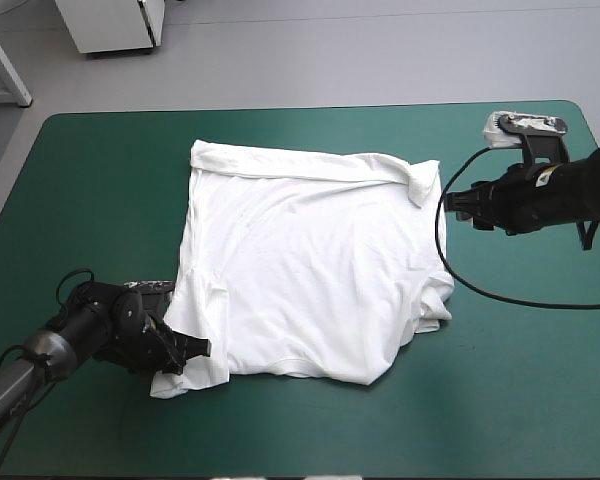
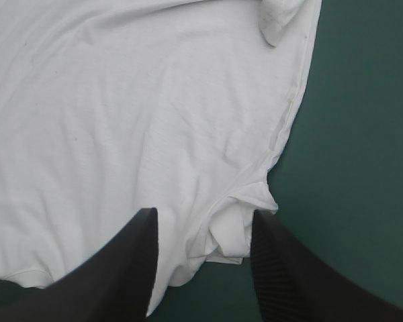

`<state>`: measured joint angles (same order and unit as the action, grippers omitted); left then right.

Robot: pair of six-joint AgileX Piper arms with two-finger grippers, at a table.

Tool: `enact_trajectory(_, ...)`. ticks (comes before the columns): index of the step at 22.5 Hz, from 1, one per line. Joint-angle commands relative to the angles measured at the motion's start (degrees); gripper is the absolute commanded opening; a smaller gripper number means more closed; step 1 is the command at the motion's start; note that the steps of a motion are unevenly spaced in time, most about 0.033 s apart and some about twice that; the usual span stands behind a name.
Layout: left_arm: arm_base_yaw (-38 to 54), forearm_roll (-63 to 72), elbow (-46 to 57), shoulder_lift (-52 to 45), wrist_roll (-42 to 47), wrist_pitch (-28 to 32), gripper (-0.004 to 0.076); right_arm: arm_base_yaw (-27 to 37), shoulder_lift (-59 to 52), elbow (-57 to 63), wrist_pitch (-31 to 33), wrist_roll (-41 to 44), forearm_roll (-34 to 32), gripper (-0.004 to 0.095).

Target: Fold the cloth

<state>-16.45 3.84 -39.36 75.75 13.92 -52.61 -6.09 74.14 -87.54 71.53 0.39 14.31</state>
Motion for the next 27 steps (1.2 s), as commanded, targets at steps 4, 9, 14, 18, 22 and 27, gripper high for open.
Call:
enact_trajectory(4,-0.12,-2.06,1.30,0.81,0.04,2.52,-0.0022,0.36,-2.77,3.79,0.02,-1.06,0.75,0.0415)
enact_trajectory(9,-0.12,-1.58,1.30,0.81,0.04,3.28,-0.0022,-0.19,-3.08,15.84,-1.79,-3.61,2.14,0.0424)
enact_trajectory(14,-0.12,0.04,1.20,0.81,-1.43,3.65,-0.0022,-9.40,-1.62,25.01,-11.01,0.41,-2.66,0.0424)
enact_trajectory(18,-0.12,0.17,1.20,0.81,-2.33,4.14,-0.0022,-12.61,6.21,27.21,-15.89,7.55,-8.86,0.0424)
enact_trajectory(22,-0.12,0.17,1.20,0.81,-2.71,4.14,-0.0022,-12.61,11.86,27.75,-18.39,8.15,-9.73,0.0424)
enact_trajectory(27,-0.12,0.17,1.20,0.81,-2.71,4.61,-0.0022,-12.61,16.55,27.75,-20.95,8.15,-8.99,0.0418)
